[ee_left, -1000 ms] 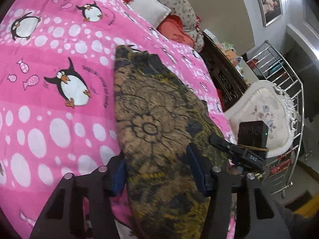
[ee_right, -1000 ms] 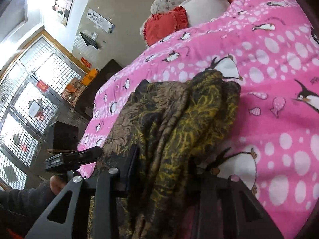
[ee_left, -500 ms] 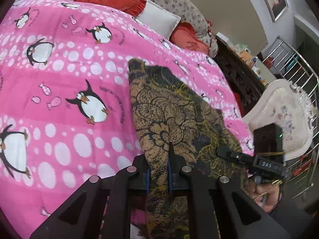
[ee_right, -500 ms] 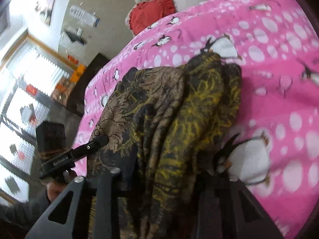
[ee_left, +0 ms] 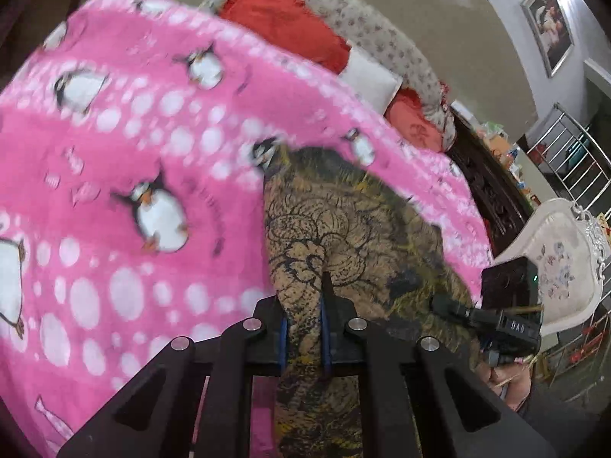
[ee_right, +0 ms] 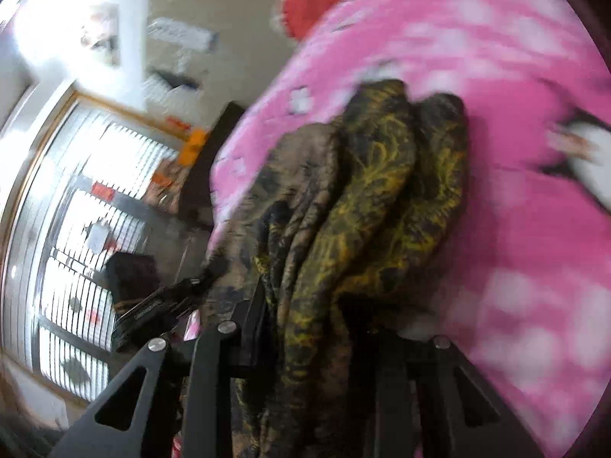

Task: Fold small clothes

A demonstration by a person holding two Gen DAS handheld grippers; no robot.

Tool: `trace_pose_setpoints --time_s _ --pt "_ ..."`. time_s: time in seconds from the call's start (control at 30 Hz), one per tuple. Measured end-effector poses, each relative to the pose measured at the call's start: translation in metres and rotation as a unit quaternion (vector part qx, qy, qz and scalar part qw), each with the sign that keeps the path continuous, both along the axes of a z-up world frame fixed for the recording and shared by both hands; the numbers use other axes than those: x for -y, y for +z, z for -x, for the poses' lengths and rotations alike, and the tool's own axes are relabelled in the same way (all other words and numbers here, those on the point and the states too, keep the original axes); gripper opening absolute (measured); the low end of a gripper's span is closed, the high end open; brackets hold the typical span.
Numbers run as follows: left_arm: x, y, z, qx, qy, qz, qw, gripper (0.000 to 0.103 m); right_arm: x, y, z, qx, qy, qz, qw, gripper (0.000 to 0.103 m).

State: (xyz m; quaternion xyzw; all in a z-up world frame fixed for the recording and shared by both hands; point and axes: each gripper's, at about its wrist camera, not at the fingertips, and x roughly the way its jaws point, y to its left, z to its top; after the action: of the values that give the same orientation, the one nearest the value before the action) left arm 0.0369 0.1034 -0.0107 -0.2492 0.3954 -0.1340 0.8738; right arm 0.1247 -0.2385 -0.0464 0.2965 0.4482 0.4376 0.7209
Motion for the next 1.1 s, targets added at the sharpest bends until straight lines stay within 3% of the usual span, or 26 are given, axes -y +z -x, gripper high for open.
trace_pose_setpoints --time_s 0.2,0.3,0.37,0.4,0.43,0.5,0.6,0.67,0.73,0.8,0.87,0.9,0.93,1.0,1.03,1.1 --pt "0.008 -0.013 0.003 0.012 -0.001 -0.01 0.9999 0.004 -0.001 -0.001 0.008 0.021 -0.004 0.013 1.0 0.026" --pt "0.0 -0.012 0.008 0.006 0.0 0.014 0.9999 0.005 0.0 0.003 0.015 0.022 -0.014 0.03 0.999 0.029" --pt "-0.006 -0.005 0.019 -0.006 0.013 0.003 0.9999 0.009 0.001 0.01 0.026 0.024 -0.025 0.053 0.998 0.035" --pt "-0.008 0.003 0.027 -0.006 0.022 -0.011 0.9997 0.01 0.006 0.015 0.034 0.021 -0.033 0.072 0.997 0.048" --pt "-0.008 0.016 0.041 0.006 0.03 -0.028 0.9991 0.011 0.011 0.02 0.04 0.015 -0.039 0.082 0.996 0.053" --pt "-0.003 0.033 0.058 0.027 0.032 -0.042 0.9983 0.015 0.03 0.027 0.057 0.007 -0.053 0.096 0.994 0.053" --pt "0.016 0.056 0.09 0.06 0.015 -0.057 0.9964 0.03 0.044 0.05 0.086 0.03 -0.072 0.186 0.979 0.053" --pt "0.034 0.061 0.106 0.072 -0.014 -0.06 0.9955 0.033 0.032 0.078 0.111 0.094 -0.073 0.237 0.964 0.053" --pt "0.052 0.056 0.114 0.05 -0.048 -0.058 0.9959 0.031 0.01 0.105 0.137 0.175 -0.078 0.275 0.942 0.053" --pt "0.063 0.046 0.121 0.034 -0.061 -0.076 0.9947 0.015 -0.017 0.117 0.156 0.226 -0.054 0.306 0.923 0.053" --pt "0.072 0.026 0.124 0.003 -0.067 -0.108 0.9919 0.002 -0.042 0.114 0.163 0.225 -0.012 0.323 0.919 0.047" --pt "0.073 0.013 0.128 0.003 -0.066 -0.119 0.9907 0.0 -0.052 0.105 0.166 0.218 0.005 0.34 0.915 0.037" --pt "0.072 0.009 0.134 0.021 -0.066 -0.112 0.9913 0.0 -0.053 0.095 0.169 0.209 0.015 0.36 0.909 0.033" --pt "0.068 0.007 0.135 0.021 -0.06 -0.098 0.9931 0.0 -0.062 0.062 0.169 0.182 0.037 0.409 0.893 0.032" --pt "0.067 0.007 0.133 0.019 -0.06 -0.096 0.9934 0.0 -0.059 0.061 0.173 0.207 0.028 0.397 0.894 0.032" --pt "0.066 0.006 0.133 0.024 -0.058 -0.094 0.9936 0.0 -0.05 0.062 0.173 0.2 0.015 0.376 0.905 0.032"
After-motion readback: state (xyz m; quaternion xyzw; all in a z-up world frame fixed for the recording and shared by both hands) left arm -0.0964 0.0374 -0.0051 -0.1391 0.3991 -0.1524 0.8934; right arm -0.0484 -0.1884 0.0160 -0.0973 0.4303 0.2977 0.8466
